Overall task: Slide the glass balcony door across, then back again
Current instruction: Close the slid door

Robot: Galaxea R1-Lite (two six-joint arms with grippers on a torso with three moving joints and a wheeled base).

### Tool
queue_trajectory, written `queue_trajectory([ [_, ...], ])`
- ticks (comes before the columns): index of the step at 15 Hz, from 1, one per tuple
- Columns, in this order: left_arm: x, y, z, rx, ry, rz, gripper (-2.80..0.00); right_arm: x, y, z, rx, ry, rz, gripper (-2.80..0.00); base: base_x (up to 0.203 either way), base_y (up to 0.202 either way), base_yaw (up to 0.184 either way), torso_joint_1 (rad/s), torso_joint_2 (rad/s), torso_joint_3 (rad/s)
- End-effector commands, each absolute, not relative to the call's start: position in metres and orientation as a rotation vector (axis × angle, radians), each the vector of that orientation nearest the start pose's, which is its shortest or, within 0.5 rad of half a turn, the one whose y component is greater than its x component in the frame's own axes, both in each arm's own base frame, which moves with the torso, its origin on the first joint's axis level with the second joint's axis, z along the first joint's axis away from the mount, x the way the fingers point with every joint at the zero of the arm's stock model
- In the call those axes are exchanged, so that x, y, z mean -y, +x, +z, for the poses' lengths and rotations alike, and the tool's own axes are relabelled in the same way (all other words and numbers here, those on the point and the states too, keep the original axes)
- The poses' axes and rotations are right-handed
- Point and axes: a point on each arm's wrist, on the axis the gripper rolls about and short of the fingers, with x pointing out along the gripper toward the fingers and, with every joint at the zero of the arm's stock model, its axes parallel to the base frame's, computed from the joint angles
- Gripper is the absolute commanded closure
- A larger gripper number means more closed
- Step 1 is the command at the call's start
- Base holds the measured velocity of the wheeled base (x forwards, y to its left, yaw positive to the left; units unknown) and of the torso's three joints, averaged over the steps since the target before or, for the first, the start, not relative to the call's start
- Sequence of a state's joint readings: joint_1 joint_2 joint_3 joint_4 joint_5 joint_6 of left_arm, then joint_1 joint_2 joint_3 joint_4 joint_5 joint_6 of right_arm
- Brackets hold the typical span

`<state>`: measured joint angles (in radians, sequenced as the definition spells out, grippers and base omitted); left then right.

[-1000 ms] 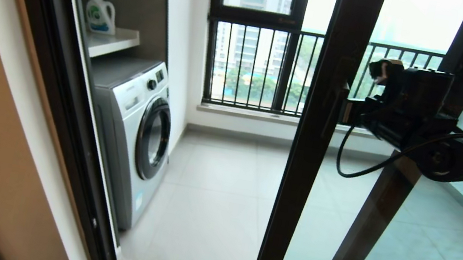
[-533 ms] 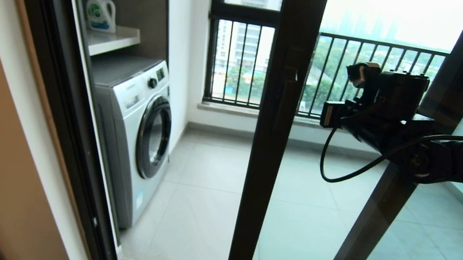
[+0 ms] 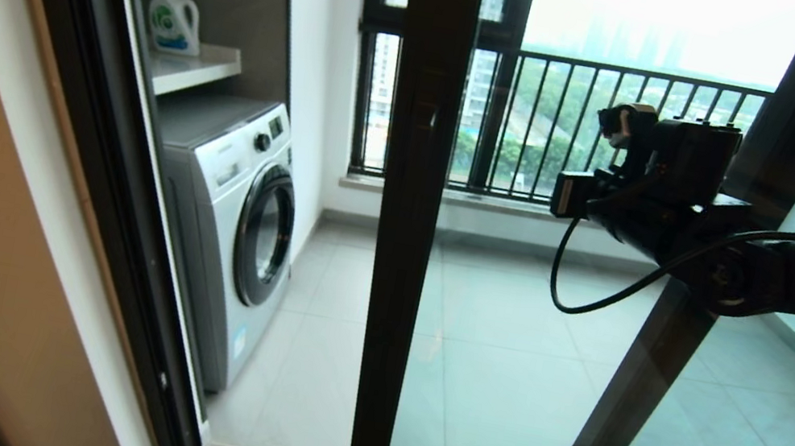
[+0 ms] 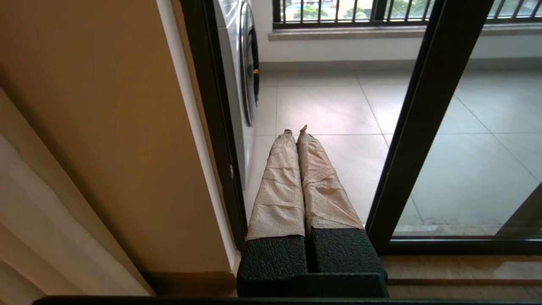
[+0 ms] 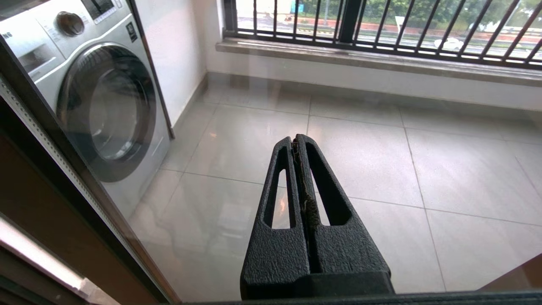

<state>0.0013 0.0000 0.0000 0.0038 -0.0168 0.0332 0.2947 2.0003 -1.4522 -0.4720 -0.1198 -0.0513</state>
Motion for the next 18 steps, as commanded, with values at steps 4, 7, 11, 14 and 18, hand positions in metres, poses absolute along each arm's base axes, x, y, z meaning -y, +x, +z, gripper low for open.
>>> queue_trajectory([
  [4,0.0,-0.023,0.075,-0.005,0.033,-0.015,0.0,-0.114,0.328,0.266,-0.053,-0.032,0.226,0.0,0.0,0.0,0.0,0.0,0.0,0.0],
  [7,0.0,-0.023,0.075,-0.004,0.034,-0.015,0.0,-0.1,0.276,0.278,-0.031,0.004,0.241,0.0,0.0,0.0,0.0,0.0,0.0,0.0],
  [11,0.0,-0.023,0.075,-0.006,0.033,-0.015,0.0,-0.071,0.197,0.289,0.025,0.036,0.246,0.0,0.0,0.0,0.0,0.0,0.0,0.0],
  [14,0.0,-0.023,0.075,-0.006,0.034,-0.015,0.0,-0.046,0.135,0.292,0.078,0.05,0.224,0.0,0.0,0.0,0.0,0.0,0.0,0.0],
  [18,0.0,-0.023,0.075,-0.004,0.034,-0.015,0.0,-0.011,0.047,0.293,0.141,0.004,0.113,0.0,0.0,0.0,0.0,0.0,0.0,0.0],
])
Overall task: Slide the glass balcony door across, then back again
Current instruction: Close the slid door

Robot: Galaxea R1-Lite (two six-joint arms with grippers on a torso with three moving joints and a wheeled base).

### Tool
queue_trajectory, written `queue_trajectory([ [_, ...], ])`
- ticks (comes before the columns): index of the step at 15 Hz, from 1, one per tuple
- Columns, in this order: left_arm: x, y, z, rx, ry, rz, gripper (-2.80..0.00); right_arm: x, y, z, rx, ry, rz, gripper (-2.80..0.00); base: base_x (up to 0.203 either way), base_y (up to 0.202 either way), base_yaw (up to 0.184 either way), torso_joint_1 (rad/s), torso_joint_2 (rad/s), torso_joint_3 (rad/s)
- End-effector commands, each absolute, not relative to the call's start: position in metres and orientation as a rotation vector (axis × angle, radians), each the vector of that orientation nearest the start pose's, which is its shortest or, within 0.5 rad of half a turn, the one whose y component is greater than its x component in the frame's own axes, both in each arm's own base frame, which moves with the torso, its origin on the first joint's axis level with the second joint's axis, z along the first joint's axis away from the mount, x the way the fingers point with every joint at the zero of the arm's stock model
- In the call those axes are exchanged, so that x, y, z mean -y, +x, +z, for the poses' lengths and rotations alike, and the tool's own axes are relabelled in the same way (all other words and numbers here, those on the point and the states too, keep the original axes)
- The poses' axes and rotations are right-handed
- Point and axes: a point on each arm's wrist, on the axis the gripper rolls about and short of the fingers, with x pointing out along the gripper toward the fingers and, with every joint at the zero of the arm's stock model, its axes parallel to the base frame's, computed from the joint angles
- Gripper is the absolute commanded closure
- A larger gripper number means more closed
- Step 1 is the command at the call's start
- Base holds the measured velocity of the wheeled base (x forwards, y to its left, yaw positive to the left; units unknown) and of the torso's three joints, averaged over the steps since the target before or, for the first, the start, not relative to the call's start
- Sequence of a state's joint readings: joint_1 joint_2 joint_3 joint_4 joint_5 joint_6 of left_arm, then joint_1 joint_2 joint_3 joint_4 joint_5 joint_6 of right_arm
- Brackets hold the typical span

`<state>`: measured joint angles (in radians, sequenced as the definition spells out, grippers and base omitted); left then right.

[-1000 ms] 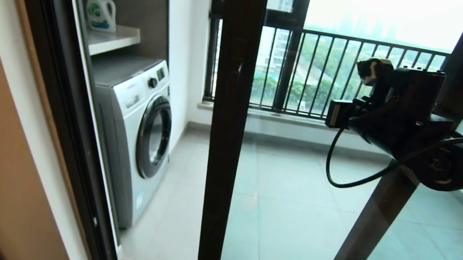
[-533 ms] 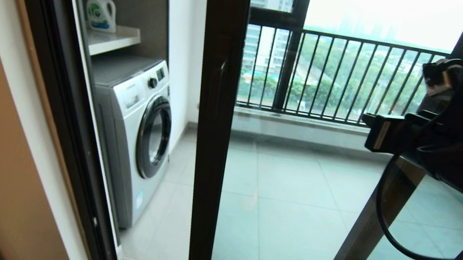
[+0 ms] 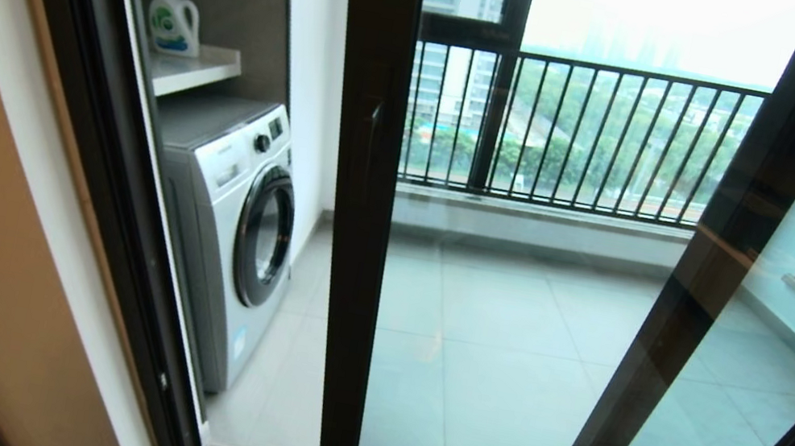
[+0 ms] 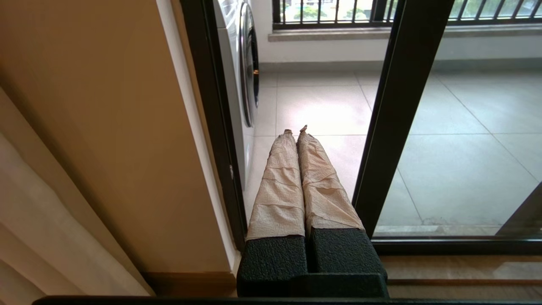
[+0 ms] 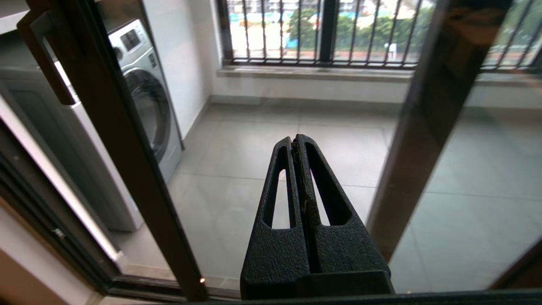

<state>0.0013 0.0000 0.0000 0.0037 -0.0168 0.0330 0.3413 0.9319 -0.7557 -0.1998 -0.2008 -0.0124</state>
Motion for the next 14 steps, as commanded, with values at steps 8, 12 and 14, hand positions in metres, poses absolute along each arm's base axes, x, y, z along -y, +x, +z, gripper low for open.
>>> queue_trajectory([
  [8,0.0,-0.023,0.075,-0.004,0.034,-0.015,0.0,0.004,-0.072,0.248,0.262,-0.253,-0.3,0.0,0.0,0.0,0.0,0.0,0.0,0.0],
  [12,0.0,-0.023,0.075,-0.006,0.032,-0.015,0.0,0.001,-0.078,0.178,0.238,-0.287,-0.098,0.0,0.0,0.0,0.0,0.0,0.0,0.0],
  [14,0.0,-0.023,0.075,-0.005,0.032,-0.015,0.0,0.0,-0.05,0.134,0.098,-0.272,-0.041,0.0,0.0,0.0,0.0,0.0,0.0,0.0],
])
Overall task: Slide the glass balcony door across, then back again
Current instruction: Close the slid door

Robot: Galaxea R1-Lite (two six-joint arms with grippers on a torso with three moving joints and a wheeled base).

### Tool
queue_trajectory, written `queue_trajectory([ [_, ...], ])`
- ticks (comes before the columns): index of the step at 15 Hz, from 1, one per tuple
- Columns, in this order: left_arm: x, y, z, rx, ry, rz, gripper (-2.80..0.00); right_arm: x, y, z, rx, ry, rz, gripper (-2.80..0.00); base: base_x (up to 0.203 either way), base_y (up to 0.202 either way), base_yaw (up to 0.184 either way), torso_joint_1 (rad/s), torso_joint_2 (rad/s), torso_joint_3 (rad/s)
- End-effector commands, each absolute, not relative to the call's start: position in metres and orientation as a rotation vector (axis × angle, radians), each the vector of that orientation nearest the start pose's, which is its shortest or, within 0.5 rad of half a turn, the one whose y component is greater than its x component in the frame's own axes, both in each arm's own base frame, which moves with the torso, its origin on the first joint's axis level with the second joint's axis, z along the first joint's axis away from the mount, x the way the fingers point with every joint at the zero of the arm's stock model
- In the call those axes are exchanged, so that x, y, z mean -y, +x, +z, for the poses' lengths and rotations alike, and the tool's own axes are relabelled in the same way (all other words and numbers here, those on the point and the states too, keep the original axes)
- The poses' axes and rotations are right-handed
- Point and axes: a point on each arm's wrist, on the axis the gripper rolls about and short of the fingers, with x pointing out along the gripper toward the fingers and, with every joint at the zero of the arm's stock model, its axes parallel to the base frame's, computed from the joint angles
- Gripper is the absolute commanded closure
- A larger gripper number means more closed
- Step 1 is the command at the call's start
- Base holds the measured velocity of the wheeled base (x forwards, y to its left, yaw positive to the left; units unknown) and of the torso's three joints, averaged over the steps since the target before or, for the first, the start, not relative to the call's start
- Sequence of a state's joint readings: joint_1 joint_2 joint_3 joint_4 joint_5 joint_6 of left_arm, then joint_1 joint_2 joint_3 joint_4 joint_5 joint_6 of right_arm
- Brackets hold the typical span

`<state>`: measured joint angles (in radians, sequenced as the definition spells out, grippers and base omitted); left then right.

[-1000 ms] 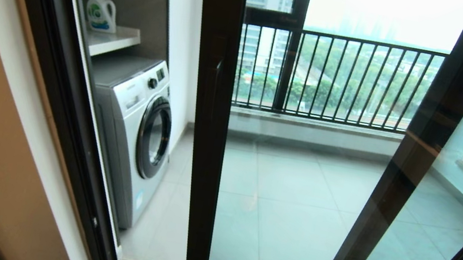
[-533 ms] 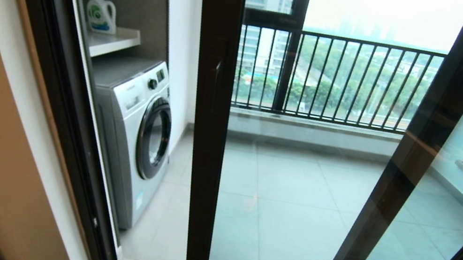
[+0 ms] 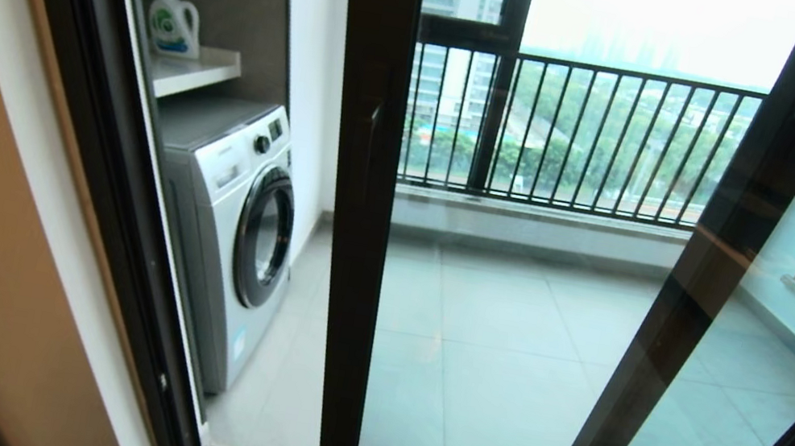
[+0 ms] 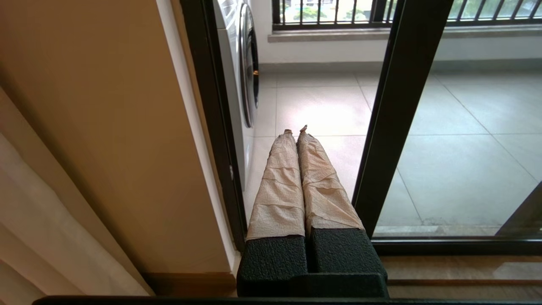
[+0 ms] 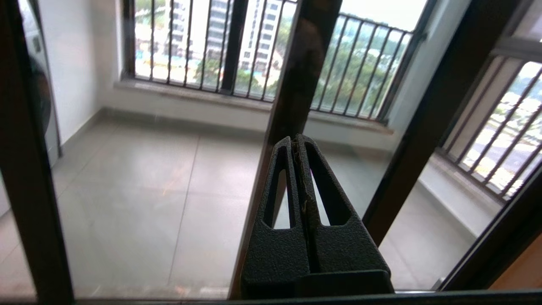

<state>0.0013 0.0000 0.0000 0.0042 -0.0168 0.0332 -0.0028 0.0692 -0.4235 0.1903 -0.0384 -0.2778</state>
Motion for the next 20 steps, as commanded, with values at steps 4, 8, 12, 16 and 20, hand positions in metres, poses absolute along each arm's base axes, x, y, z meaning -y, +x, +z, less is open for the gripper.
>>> queue_trajectory([
  [4,0.0,-0.023,0.075,-0.006,0.034,-0.015,0.0,-0.001,-0.022,0.072,-0.01,-0.17,0.048,0.0,0.0,0.0,0.0,0.0,0.0,0.0],
  [8,0.0,-0.023,0.075,-0.005,0.032,-0.015,0.0,-0.001,-0.023,0.074,-0.005,-0.103,0.054,0.0,0.0,0.0,0.0,0.0,0.0,0.0],
  [12,0.0,-0.023,0.075,-0.006,0.036,0.002,0.0,-0.001,-0.023,0.074,-0.005,-0.101,0.054,0.0,0.0,0.0,0.0,0.0,0.0,0.0],
  [16,0.001,-0.03,0.1,0.097,0.095,-0.03,0.0,-0.001,-0.023,0.074,-0.005,-0.101,0.054,0.0,0.0,0.0,0.0,0.0,0.0,0.0],
  [20,0.007,-0.024,0.153,0.095,0.096,-0.3,0.0,-0.001,-0.023,0.074,-0.005,-0.101,0.054,0.0,0.0,0.0,0.0,0.0,0.0,0.0],
])
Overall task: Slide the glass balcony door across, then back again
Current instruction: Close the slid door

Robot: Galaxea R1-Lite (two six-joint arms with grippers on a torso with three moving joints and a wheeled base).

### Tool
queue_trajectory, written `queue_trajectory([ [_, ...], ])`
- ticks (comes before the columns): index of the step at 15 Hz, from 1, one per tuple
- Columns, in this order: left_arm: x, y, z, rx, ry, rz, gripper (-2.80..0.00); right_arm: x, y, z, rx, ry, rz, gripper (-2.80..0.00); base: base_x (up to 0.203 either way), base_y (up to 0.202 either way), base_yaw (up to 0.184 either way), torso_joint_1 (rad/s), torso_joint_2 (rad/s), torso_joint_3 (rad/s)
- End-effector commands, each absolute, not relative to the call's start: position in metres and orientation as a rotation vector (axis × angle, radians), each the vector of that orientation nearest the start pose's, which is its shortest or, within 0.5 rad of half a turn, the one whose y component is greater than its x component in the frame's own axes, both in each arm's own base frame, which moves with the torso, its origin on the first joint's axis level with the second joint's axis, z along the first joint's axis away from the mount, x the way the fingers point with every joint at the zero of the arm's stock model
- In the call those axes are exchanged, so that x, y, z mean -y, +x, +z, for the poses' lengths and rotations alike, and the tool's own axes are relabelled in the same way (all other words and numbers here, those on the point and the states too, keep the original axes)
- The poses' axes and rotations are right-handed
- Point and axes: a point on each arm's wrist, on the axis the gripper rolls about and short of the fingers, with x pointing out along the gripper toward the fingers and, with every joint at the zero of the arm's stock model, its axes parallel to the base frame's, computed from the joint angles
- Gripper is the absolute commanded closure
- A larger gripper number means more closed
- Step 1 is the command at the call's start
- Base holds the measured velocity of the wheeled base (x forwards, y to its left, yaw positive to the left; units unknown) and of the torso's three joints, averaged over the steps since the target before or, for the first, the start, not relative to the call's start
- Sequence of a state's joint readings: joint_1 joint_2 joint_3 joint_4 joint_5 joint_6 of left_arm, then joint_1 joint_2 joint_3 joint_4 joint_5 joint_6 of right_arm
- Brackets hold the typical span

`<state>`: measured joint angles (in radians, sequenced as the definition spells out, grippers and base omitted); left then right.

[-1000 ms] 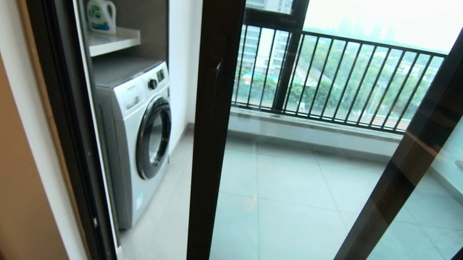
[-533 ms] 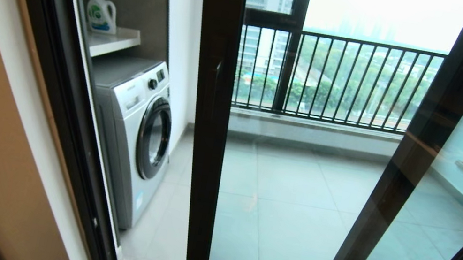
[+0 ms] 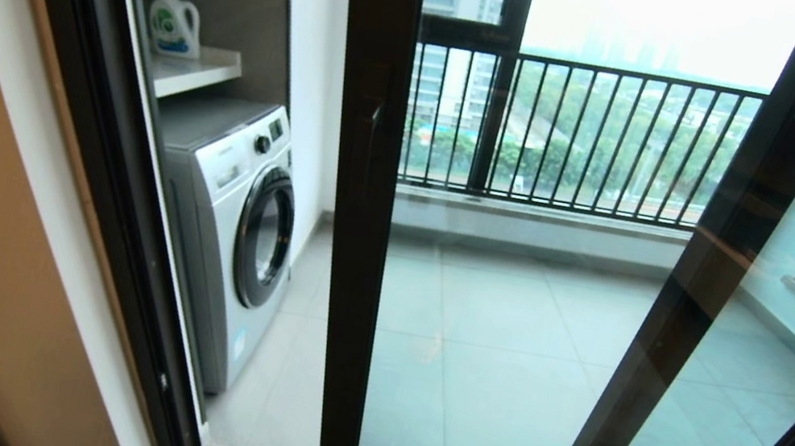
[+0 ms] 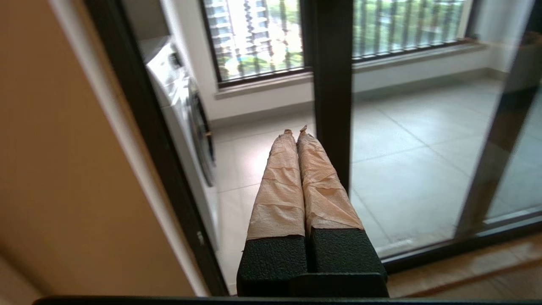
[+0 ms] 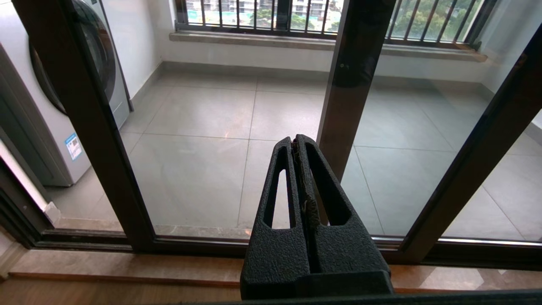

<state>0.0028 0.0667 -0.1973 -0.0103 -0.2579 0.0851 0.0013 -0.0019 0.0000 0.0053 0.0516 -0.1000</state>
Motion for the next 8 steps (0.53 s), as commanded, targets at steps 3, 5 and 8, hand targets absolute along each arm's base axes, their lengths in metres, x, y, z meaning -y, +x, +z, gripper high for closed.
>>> queue_trajectory([
  [3,0.008,0.026,0.196,-0.014,0.053,-0.346,0.0,-0.001,-0.023,0.074,-0.005,-0.101,0.054,0.0,0.0,0.0,0.0,0.0,0.0,0.0],
  [5,0.008,0.081,0.204,-0.11,0.024,-0.372,0.0,-0.001,-0.023,0.074,-0.005,-0.101,0.054,0.0,0.0,0.0,0.0,0.0,0.0,0.0],
  [8,0.014,0.173,0.2,-0.164,-0.007,-0.407,0.0,-0.001,-0.023,0.074,-0.005,-0.101,0.054,0.0,0.0,0.0,0.0,0.0,0.0,0.0],
])
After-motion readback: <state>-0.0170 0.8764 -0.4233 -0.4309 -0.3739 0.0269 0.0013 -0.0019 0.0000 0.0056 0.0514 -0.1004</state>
